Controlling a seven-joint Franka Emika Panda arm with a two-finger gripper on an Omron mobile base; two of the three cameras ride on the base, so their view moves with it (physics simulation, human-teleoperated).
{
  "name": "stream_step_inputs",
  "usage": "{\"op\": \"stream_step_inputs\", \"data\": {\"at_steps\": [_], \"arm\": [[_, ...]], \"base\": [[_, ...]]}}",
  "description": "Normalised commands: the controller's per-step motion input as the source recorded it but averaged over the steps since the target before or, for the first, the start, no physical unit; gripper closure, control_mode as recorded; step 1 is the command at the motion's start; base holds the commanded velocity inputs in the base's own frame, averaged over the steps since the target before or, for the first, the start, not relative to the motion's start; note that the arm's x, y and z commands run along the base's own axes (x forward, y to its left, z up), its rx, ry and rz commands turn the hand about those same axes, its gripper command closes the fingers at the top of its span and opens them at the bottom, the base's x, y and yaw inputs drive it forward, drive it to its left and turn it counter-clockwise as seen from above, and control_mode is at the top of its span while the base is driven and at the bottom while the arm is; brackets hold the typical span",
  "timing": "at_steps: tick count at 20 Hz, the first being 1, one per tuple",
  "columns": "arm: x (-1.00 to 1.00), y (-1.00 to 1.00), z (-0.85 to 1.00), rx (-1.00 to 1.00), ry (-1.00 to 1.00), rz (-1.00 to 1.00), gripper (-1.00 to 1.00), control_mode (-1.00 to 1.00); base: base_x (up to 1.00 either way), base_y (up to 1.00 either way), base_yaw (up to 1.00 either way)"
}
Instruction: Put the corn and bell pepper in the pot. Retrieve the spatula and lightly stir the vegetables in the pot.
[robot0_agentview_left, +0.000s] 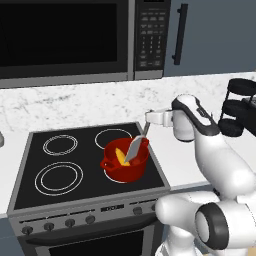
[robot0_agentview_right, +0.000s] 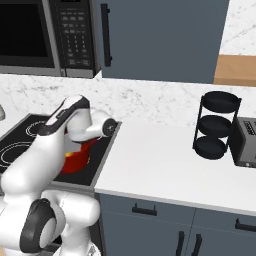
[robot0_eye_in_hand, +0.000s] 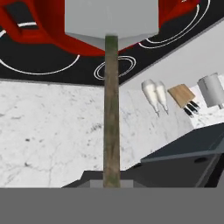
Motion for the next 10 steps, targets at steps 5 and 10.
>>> {"op": "stream_step_inputs", "data": {"at_steps": [5, 10], "arm": [[0.31, 0.0, -0.4, 0.0, 0.0, 0.0, 1.0, -1.0], [0.3, 0.1, -0.46, 0.0, 0.0, 0.0, 1.0, -1.0]], "base": [[0.0, 0.0, 0.0], [0.0, 0.0, 0.0]]}}
